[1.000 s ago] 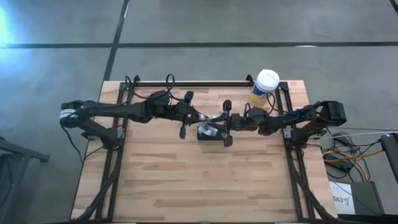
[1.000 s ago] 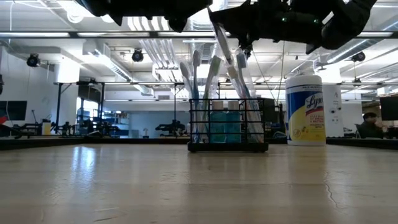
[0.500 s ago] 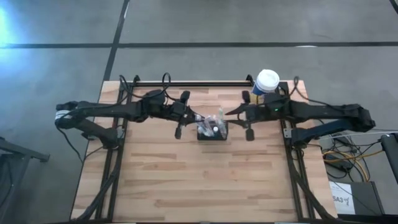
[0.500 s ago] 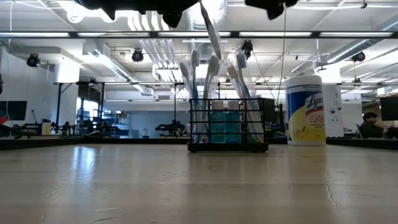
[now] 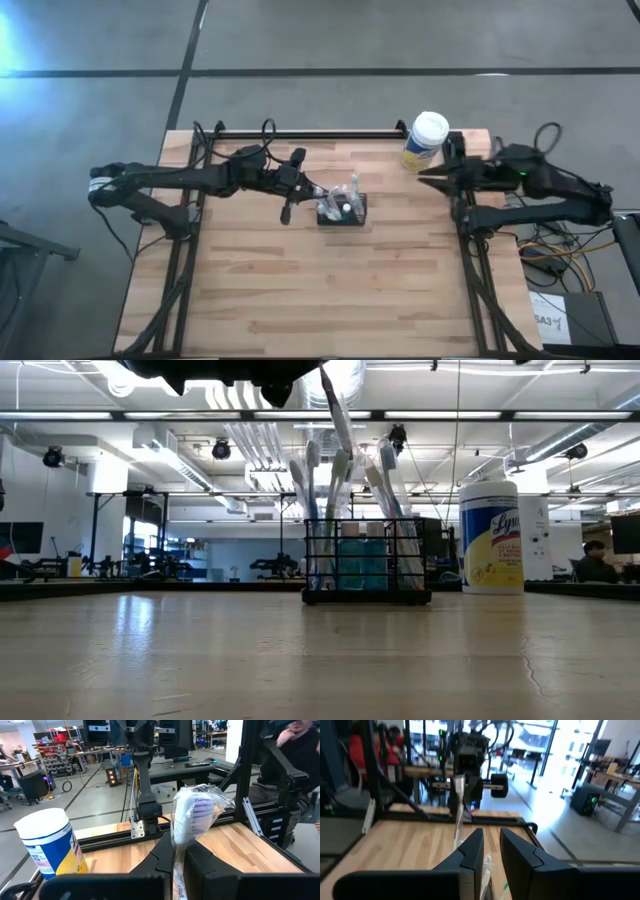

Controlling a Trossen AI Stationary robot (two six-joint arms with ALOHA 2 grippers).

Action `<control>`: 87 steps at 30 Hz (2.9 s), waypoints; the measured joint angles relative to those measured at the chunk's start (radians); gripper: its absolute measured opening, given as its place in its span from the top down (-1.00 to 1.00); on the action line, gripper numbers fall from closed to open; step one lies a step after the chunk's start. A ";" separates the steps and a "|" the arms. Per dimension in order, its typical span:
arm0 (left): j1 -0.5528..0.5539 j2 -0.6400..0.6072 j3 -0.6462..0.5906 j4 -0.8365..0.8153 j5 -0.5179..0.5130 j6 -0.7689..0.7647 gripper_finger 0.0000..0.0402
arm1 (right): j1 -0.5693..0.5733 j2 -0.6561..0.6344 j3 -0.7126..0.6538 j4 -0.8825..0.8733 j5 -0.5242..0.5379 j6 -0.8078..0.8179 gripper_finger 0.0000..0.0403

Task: Pick & Place toothbrushing station
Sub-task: Put the purple toothbrush into the wire organizer

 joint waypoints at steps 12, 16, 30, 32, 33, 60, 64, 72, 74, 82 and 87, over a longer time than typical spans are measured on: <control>0.000 0.000 0.000 0.001 0.000 0.000 0.92 | 0.000 -0.460 -0.359 0.160 -0.027 0.095 0.74; 0.000 0.000 0.000 0.001 0.000 0.000 0.92 | 0.000 -0.581 -0.498 0.255 -0.033 0.126 0.74; -0.002 -0.001 -0.001 -0.006 0.011 0.000 0.91 | 0.000 -0.514 -0.856 0.757 -0.086 0.152 0.75; -0.002 -0.001 -0.001 -0.006 0.011 0.000 0.91 | -0.001 -0.521 -0.861 0.733 -0.080 0.153 0.78; -0.002 -0.001 -0.002 -0.007 0.011 0.000 0.92 | 0.000 -0.522 -0.861 0.728 -0.078 0.152 0.80; -0.003 0.003 -0.035 0.057 0.019 0.000 0.91 | -0.001 -0.017 -0.861 1.214 -0.089 0.125 0.93; -0.003 0.003 -0.035 0.058 0.024 0.000 0.91 | -0.001 0.142 -0.861 1.448 -0.137 0.139 0.81; -0.002 0.034 -0.013 0.067 0.035 0.011 0.91 | -0.001 0.405 -0.729 1.487 -0.109 0.150 0.47; -0.002 0.054 0.002 0.070 0.051 0.010 0.91 | -0.002 0.454 -0.676 1.486 -0.109 0.146 0.39; -0.002 0.099 0.056 0.069 0.080 0.009 0.91 | -0.003 0.562 -0.467 1.323 -0.119 0.135 0.25; -0.002 0.109 0.073 0.065 0.081 0.008 0.91 | -0.003 0.599 -0.321 1.074 -0.120 0.133 0.22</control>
